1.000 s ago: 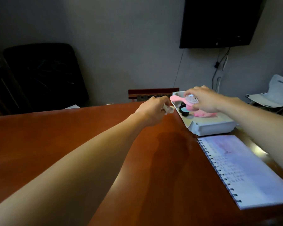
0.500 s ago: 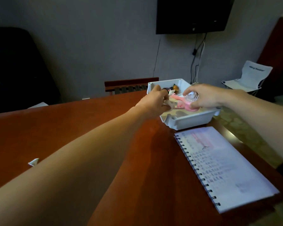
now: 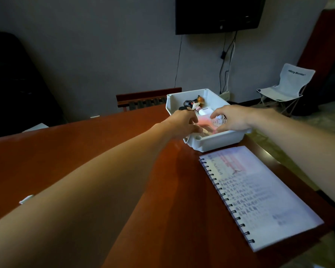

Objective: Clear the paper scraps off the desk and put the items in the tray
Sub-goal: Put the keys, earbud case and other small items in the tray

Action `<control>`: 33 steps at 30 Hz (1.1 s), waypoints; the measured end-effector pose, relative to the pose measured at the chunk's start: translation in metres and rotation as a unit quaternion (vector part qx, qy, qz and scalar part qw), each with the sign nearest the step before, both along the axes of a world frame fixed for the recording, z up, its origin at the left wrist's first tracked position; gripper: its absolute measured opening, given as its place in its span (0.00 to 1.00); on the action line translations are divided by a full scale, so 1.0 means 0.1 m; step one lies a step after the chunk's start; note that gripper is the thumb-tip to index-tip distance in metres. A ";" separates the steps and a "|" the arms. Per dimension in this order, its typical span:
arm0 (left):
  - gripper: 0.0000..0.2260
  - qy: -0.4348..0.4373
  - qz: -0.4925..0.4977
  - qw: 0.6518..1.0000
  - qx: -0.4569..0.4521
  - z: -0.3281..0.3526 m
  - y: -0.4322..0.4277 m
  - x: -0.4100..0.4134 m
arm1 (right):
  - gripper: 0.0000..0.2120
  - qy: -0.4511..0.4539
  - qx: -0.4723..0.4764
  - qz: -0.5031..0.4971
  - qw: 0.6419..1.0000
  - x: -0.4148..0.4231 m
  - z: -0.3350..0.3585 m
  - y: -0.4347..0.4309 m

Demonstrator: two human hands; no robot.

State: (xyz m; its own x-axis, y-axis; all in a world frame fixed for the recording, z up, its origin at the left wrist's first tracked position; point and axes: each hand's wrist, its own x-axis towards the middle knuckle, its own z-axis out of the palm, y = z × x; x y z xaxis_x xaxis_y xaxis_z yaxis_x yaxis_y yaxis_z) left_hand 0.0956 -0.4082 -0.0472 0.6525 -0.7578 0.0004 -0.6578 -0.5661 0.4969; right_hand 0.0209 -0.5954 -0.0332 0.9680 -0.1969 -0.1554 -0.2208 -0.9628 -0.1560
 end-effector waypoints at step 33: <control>0.24 -0.132 0.110 0.978 0.121 -0.10 2.34 -0.46 | 0.22 -0.083 0.022 0.149 0.985 -0.17 -0.07 1.76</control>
